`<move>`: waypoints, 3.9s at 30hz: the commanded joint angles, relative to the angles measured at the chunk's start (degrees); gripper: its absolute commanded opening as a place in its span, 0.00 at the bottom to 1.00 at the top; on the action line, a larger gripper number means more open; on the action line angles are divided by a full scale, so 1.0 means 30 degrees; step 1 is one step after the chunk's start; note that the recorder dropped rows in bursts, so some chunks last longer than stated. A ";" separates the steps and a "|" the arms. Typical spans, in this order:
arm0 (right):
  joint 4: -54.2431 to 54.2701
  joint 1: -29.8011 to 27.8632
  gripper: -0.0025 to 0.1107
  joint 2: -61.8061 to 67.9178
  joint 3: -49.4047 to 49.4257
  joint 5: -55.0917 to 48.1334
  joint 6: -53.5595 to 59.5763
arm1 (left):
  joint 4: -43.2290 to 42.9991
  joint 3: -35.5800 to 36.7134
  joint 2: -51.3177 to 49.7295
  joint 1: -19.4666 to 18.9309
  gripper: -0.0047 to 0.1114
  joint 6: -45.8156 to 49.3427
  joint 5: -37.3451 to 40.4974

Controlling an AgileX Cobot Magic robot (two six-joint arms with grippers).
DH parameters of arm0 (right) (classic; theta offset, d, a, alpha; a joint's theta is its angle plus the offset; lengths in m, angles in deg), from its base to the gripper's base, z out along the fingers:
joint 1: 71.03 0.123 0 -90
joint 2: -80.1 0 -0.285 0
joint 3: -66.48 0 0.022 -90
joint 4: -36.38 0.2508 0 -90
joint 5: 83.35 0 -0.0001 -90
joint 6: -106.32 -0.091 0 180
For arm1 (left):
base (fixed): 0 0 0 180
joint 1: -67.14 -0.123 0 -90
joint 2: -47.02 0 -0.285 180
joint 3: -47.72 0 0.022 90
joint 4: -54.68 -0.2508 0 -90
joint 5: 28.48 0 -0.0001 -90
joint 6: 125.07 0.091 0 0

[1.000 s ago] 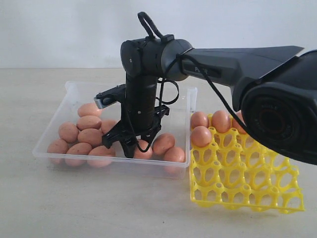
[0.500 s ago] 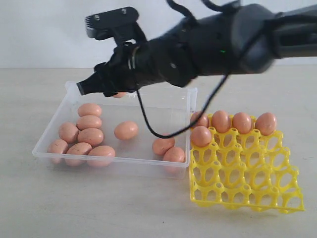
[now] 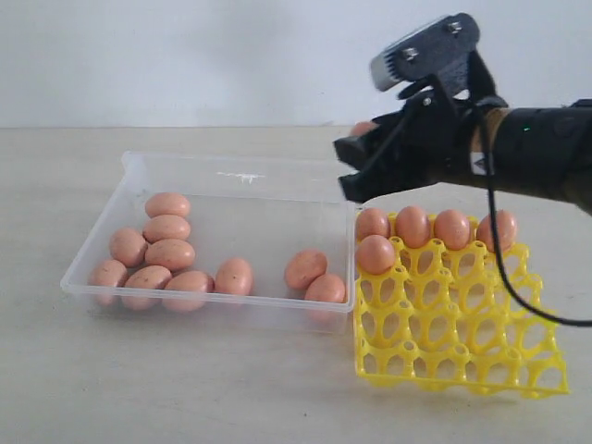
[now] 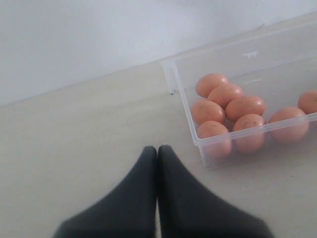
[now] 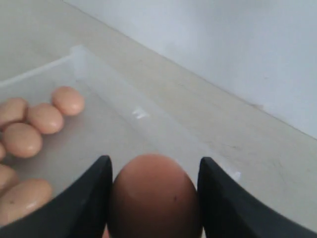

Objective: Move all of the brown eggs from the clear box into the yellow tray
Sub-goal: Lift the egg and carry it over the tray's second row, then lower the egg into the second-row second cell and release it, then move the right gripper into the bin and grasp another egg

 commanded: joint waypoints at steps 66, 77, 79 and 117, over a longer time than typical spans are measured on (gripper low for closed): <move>-1.5487 -0.6677 0.55 0.7119 -0.1545 0.5325 -1.1815 | 0.0149 -0.0017 0.0037 0.0064 0.00 0.0007 -0.0140; -1.5453 -0.6677 0.55 0.3437 -0.1545 0.6063 -1.5303 | 0.0149 -0.0017 0.0037 0.0064 0.00 0.0007 -0.0140; -1.5453 -0.6677 0.52 0.2466 -0.1545 0.7574 -1.7407 | 0.0149 -0.0017 0.0037 0.0064 0.00 0.0007 -0.0140; 1.1023 0.5254 0.02 1.2142 -2.5673 -2.8983 1.1881 | 0.0149 -0.0017 0.0037 0.0064 0.00 0.0007 -0.0140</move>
